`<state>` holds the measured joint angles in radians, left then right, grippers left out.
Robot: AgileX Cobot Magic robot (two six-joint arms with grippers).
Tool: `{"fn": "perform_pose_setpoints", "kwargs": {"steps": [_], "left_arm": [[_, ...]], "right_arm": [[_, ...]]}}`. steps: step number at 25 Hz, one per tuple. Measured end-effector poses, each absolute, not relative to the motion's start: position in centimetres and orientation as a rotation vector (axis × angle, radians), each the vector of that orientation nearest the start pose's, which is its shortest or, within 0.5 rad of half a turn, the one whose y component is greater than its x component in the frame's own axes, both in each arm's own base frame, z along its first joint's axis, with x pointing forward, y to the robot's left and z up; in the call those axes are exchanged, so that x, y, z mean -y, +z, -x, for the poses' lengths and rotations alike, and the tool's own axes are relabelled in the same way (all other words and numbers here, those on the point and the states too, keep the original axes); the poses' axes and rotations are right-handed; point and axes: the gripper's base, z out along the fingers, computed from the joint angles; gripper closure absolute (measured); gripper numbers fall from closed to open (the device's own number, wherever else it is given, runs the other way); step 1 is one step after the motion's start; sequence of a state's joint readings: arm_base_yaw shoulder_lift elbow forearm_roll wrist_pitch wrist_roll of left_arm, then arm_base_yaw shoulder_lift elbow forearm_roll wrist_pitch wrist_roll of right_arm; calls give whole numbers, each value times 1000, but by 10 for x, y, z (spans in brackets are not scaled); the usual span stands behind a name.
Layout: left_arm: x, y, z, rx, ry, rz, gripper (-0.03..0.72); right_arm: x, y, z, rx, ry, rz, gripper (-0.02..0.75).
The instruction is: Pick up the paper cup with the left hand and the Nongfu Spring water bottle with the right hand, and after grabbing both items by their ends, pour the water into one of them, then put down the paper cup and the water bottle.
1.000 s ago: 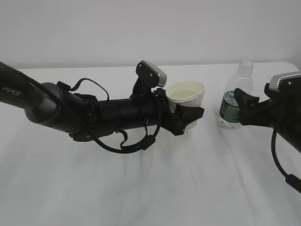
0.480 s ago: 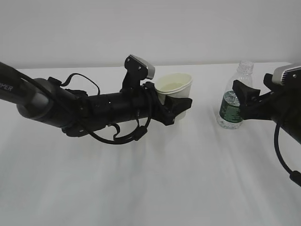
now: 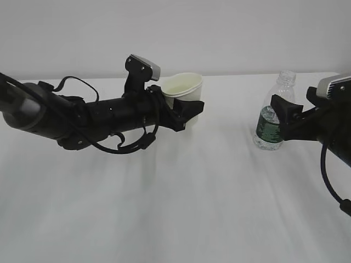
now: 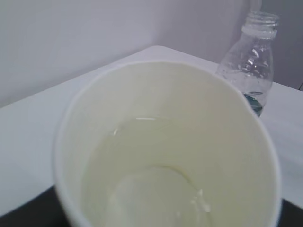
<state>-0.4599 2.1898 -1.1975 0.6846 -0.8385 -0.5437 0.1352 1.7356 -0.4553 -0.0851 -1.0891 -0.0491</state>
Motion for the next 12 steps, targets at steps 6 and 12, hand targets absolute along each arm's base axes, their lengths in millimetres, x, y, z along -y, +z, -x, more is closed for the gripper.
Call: {"fn": "perform_pose_setpoints", "kwargs": {"steps": [6,12], "left_arm": [[225,133,-387,-1661,-769,-700,228],[216,132,-391,-1671,-752,-684,229]], "right_arm": [[-46,161,-284,-1659,99,246,143],[-47,160,-284,-1658,105,260,144]]}}
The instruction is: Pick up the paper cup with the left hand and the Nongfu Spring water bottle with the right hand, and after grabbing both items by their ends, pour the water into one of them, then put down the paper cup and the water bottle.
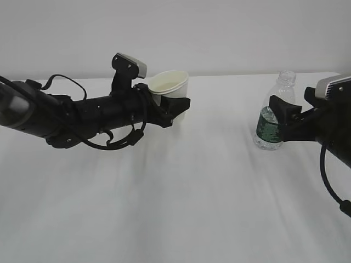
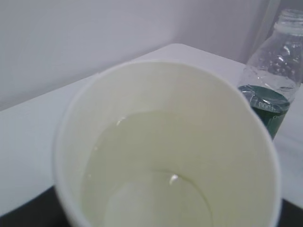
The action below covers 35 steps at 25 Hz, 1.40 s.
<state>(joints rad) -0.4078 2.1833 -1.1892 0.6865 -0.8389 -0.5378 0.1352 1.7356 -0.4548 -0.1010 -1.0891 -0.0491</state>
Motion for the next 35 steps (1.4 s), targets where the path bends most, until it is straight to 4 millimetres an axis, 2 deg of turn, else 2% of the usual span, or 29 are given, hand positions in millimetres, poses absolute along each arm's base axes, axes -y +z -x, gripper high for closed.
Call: {"fn": "perform_pose_setpoints", "kwargs": {"steps": [9,19,35], "left_arm": [[190,122,-378,-1713,-709,-675,229],[143,118,-363,-1691,-616,-526,229],[117,115,-348,-1690,-464,-359,229]], "right_arm": [[-48,160,-283,-1658,111,278,143],[-48,160,-283,-1657,112,281,144],[-49,160,-283,-1662,114,287,144]]}}
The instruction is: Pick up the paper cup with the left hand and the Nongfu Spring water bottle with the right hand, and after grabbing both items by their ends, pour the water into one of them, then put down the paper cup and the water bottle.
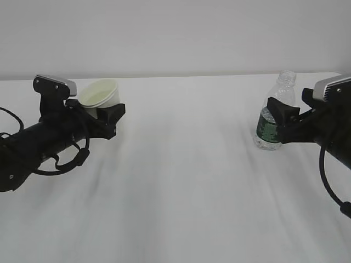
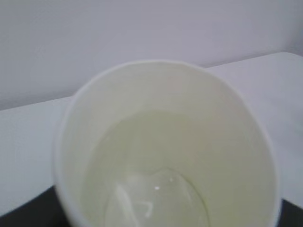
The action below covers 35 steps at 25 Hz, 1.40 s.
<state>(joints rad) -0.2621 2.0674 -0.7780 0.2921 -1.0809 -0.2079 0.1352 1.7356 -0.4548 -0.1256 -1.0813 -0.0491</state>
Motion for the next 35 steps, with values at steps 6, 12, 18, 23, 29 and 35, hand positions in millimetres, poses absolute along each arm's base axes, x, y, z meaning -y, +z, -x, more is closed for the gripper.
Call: {"fn": "perform_pose_setpoints", "kwargs": {"steps": [6,12,18,23,29,35], "left_arm": [[107,112,-340,-1702,-399,-290,229],[94,102,-327,-1763,-334,-186,229],[87,93,-315,-1812,-270,-177,229],[81,90,-311,-1835,-236,-126,229],[81,90,-310,-1835,-233,-125,229],[82,89,-316,-1825,-233,-122,229]], "right_arm": [[-49,160,-283,-1662,114,290,144],[-49,160,-283,-1662,114,290,144],[-49,160,-283,-1662,114,290,144],[-49,160,-283,-1662,114,290,145],[-49,159,-283,-1664,115,290,145],[-49,159,-283,-1664,116,289,144]]}}
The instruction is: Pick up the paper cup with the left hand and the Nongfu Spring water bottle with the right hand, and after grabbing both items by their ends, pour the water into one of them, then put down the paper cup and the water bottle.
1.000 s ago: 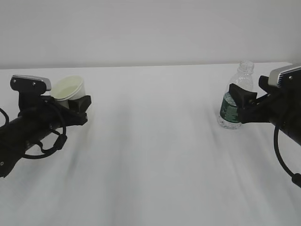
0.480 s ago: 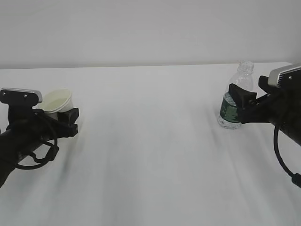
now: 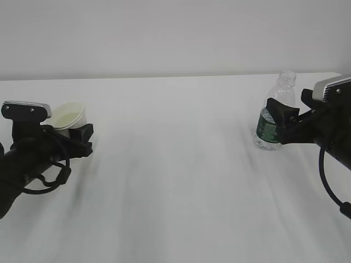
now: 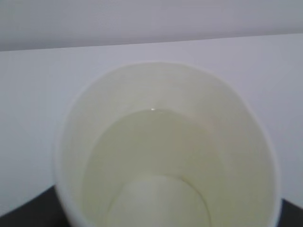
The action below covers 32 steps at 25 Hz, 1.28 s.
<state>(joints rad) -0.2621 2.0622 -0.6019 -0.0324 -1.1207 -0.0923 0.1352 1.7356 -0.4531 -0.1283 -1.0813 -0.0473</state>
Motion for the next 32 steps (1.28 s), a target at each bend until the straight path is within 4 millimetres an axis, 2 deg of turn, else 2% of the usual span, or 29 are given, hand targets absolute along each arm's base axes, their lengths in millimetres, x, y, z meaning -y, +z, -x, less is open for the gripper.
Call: {"fn": "perform_pose_setpoints", "kwargs": {"steps": [13,24,32], "left_arm": [[86,77,-337,-1811,-226,-101,229],[87,61,-342,-1843,-217,-96,230],[89,61,-350,-1822,-221,-94,241]], "right_arm": [[-49,159,-283,-1664,117,291,145],[-49,159,-283,-1664,118,290,145],[-49,159,-283,-1664,118,290,145]]}}
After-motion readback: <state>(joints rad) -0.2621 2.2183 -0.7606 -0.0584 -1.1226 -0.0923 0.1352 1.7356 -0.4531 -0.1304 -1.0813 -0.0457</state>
